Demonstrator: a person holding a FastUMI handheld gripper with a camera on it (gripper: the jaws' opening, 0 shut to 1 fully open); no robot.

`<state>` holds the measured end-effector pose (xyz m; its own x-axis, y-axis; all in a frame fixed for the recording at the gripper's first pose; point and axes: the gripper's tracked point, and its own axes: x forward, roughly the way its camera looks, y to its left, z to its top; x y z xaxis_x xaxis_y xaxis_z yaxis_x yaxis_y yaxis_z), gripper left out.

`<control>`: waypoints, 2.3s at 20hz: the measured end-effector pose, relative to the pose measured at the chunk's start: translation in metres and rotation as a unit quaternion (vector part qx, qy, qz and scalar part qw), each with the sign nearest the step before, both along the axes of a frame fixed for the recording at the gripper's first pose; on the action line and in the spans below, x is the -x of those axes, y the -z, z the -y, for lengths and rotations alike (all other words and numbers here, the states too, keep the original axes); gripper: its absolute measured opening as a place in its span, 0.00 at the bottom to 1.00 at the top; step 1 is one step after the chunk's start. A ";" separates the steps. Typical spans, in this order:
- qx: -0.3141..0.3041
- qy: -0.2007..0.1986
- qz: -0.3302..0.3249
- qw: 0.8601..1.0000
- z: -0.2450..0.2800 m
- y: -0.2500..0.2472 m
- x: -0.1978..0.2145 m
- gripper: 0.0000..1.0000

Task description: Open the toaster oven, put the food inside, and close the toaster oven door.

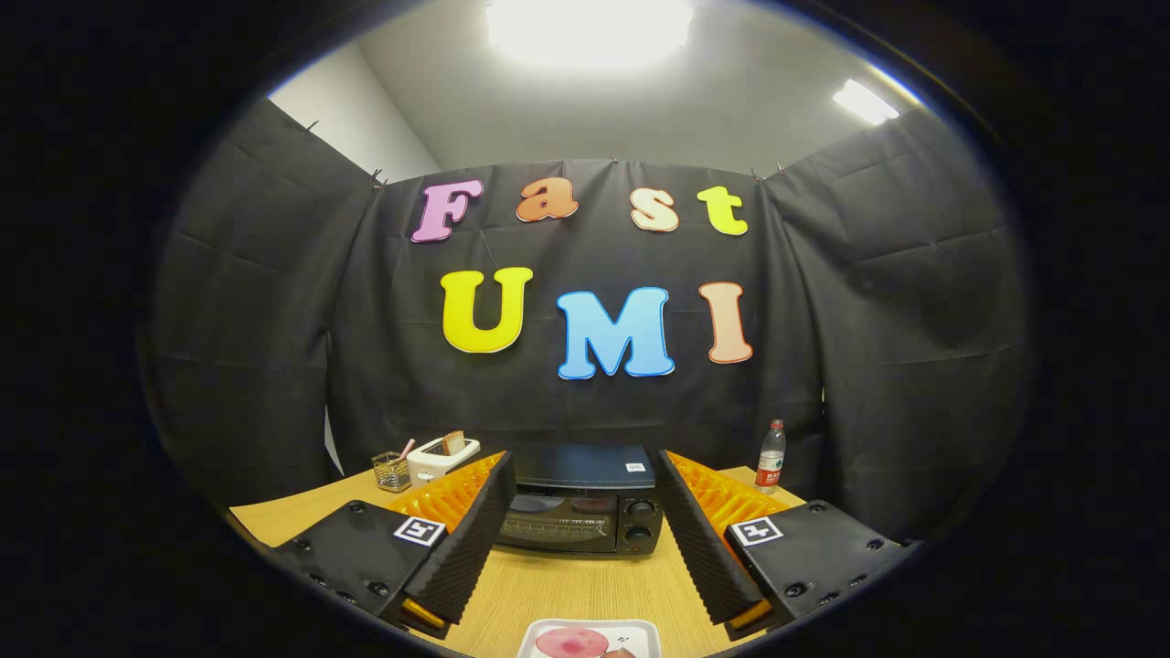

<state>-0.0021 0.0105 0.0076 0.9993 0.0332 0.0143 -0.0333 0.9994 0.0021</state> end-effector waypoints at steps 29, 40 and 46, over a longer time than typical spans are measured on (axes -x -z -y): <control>-0.002 0.000 -0.134 0.991 -0.086 0.125 -0.221 0.98; 0.006 0.020 -0.150 0.989 -0.085 0.158 -0.225 0.98; 0.006 0.011 -0.161 0.987 -0.087 0.168 -0.190 0.98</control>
